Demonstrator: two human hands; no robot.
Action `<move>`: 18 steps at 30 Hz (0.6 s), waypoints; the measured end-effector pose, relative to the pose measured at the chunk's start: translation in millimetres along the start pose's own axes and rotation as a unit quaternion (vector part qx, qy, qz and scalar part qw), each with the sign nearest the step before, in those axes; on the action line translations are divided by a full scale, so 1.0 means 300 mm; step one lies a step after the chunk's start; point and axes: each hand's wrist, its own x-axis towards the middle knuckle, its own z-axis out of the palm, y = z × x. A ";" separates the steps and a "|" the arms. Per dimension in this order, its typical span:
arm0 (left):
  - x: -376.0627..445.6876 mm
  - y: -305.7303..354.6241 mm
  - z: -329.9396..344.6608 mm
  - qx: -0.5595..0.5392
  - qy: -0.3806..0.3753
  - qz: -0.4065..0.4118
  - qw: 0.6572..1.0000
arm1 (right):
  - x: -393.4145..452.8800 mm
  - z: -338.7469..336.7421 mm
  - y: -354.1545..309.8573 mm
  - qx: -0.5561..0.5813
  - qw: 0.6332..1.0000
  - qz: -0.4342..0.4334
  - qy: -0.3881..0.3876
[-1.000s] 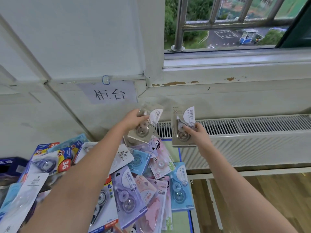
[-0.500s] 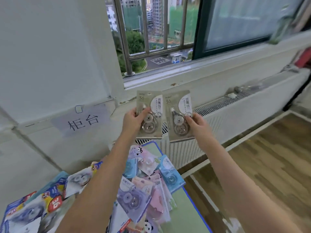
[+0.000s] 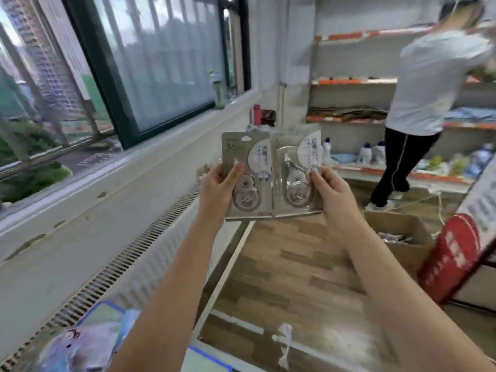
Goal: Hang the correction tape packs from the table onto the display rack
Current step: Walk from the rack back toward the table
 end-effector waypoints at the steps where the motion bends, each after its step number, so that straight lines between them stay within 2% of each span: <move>1: -0.005 0.010 0.091 -0.008 -0.015 0.006 1.000 | -0.009 -0.084 -0.030 -0.005 1.000 -0.018 0.020; 6: -0.090 0.056 0.582 -0.062 -0.095 0.013 0.993 | -0.092 -0.546 -0.176 -0.056 0.991 -0.075 0.094; 11: -0.217 0.066 1.045 -0.103 -0.173 0.003 0.980 | -0.187 -0.989 -0.289 -0.062 0.978 -0.089 0.180; 18: -0.384 0.073 1.564 -0.149 -0.291 -0.004 0.945 | -0.298 -1.476 -0.345 -0.105 0.939 -0.112 0.309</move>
